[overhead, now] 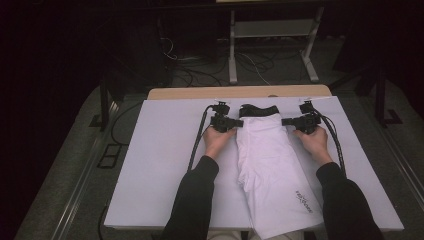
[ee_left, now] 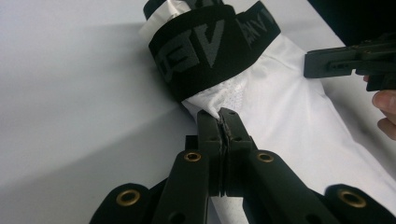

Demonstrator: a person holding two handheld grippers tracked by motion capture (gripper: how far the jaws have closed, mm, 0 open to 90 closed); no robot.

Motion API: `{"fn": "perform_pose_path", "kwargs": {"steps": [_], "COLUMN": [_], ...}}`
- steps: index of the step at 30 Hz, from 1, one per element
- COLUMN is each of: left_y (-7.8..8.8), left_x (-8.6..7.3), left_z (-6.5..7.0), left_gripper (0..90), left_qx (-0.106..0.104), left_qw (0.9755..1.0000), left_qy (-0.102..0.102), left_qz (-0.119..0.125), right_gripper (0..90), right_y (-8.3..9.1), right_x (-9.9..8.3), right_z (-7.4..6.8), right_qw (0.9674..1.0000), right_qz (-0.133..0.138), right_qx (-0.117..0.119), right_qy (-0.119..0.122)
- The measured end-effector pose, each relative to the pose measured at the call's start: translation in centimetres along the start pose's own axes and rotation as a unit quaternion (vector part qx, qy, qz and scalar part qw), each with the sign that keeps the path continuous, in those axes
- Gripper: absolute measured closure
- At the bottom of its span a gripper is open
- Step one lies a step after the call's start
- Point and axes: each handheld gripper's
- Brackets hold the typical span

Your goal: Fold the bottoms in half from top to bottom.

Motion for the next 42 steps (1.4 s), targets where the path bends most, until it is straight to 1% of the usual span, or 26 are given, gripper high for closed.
{"fn": "perform_pose_path", "kwargs": {"steps": [2, 4, 6, 7, 12, 16, 20, 25, 26, 27, 28, 29, 30, 32, 33, 34, 36, 38, 39, 40, 41, 42], "left_y": [0.1, 0.3, 0.3, 0.5, 0.9, 1.1, 1.5, 1.8, 1.9, 2.0, 2.1, 2.3, 2.3, 2.7, 3.0, 3.0, 3.3, 3.5, 3.6, 3.6, 3.8, 3.9], "left_x": [0.1, 0.1, 0.1, 0.1, -0.1, -0.2, -0.3, -0.6, -0.7, -0.7, -0.8, -0.8, -0.8, -0.7, -0.6, -0.6, -0.6, -0.7, -0.8, -0.8, -0.8, -0.8], "left_z": [0.2, 0.4, 0.6, 0.7, 0.8, 0.8, 1.0, 1.5, 1.6, 1.7, 1.8, 2.1, 2.1, 2.6, 3.0, 3.0, 3.4, 3.8, 4.2, 4.2, 4.6, 4.8], "left_gripper": [87.3, 87.2, 87.3, 87.2, 87.3, 87.3, 87.2, 87.2, 87.2, 87.2, 87.2, 87.2, 87.2, 87.2, 87.2, 87.2, 87.2, 87.2, 87.2, 87.2, 87.1, 87.1], "left_qx": [-0.001, -0.002, -0.004, -0.006, -0.011, -0.014, -0.018, -0.02, -0.019, -0.016, -0.017, -0.018, -0.018, -0.018, -0.018, -0.018, -0.022, -0.022, -0.021, -0.021, -0.021, -0.023], "left_qw": [1.0, 1.0, 1.0, 0.9999, 0.9999, 0.9998, 0.9997, 0.9997, 0.9997, 0.9997, 0.9997, 0.9996, 0.9996, 0.9995, 0.9993, 0.9993, 0.9992, 0.9991, 0.999, 0.999, 0.9988, 0.9987], "left_qy": [-0.003, -0.007, -0.006, -0.006, -0.004, -0.001, -0.005, -0.012, -0.013, -0.016, -0.016, -0.02, -0.02, -0.026, -0.03, -0.03, -0.031, -0.034, -0.039, -0.039, -0.044, -0.046], "left_qz": [0.001, 0.003, 0.005, 0.01, 0.011, 0.015, 0.016, 0.012, 0.011, 0.01, 0.01, 0.007, 0.007, 0.008, 0.01, 0.01, 0.013, 0.012, 0.01, 0.01, 0.009, 0.008], "right_gripper": [88.3, 88.3, 88.3, 88.2, 88.2, 88.2, 88.2, 88.2, 88.2, 88.2, 88.2, 88.2, 88.2, 88.2, 88.2, 88.2, 88.2, 88.2, 88.2, 88.2, 88.2, 88.2], "right_y": [0.2, 0.5, 0.7, 0.9, 1.1, 1.3, 1.7, 2.3, 2.3, 2.6, 2.6, 3.0, 3.0, 3.4, 3.8, 3.8, 4.2, 4.5, 4.9, 4.9, 5.2, 5.3], "right_x": [0.0, 0.1, 0.0, 0.0, -0.1, -0.2, -0.2, -0.3, -0.3, -0.3, -0.3, -0.3, -0.3, -0.3, -0.3, -0.3, -0.3, -0.5, -0.7, -0.7, -0.8, -0.9], "right_z": [-0.1, -0.1, -0.1, 0.0, 0.0, -0.1, -0.3, -0.8, -0.8, -0.9, -0.9, -1.1, -1.1, -1.4, -1.6, -1.6, -1.8, -1.9, -2.1, -2.1, -2.1, -2.2], "right_qw": [1.0, 0.9999, 0.9999, 0.9999, 0.9997, 0.9996, 0.9994, 0.9994, 0.9994, 0.9994, 0.9994, 0.9993, 0.9993, 0.9991, 0.9988, 0.9988, 0.9987, 0.9985, 0.9984, 0.9984, 0.9982, 0.9983], "right_qz": [0.004, 0.011, 0.012, 0.013, 0.017, 0.021, 0.025, 0.023, 0.023, 0.021, 0.021, 0.02, 0.02, 0.021, 0.02, 0.02, 0.019, 0.02, 0.02, 0.02, 0.022, 0.022], "right_qx": [0.002, 0.006, 0.008, 0.01, 0.016, 0.02, 0.023, 0.017, 0.017, 0.017, 0.017, 0.017, 0.017, 0.016, 0.015, 0.015, 0.017, 0.016, 0.017, 0.017, 0.018, 0.019], "right_qy": [0.004, 0.002, 0.003, 0.004, -0.001, 0.0, 0.006, 0.017, 0.017, 0.023, 0.023, 0.028, 0.028, 0.034, 0.042, 0.042, 0.044, 0.047, 0.05, 0.05, 0.052, 0.051]}}
Point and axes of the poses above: each handheld gripper's, and its own axes: y roughly backward along the jaws, x roughly out of its top, z roughly to its right, and after that the axes turned 4 degrees about -x, right-handed
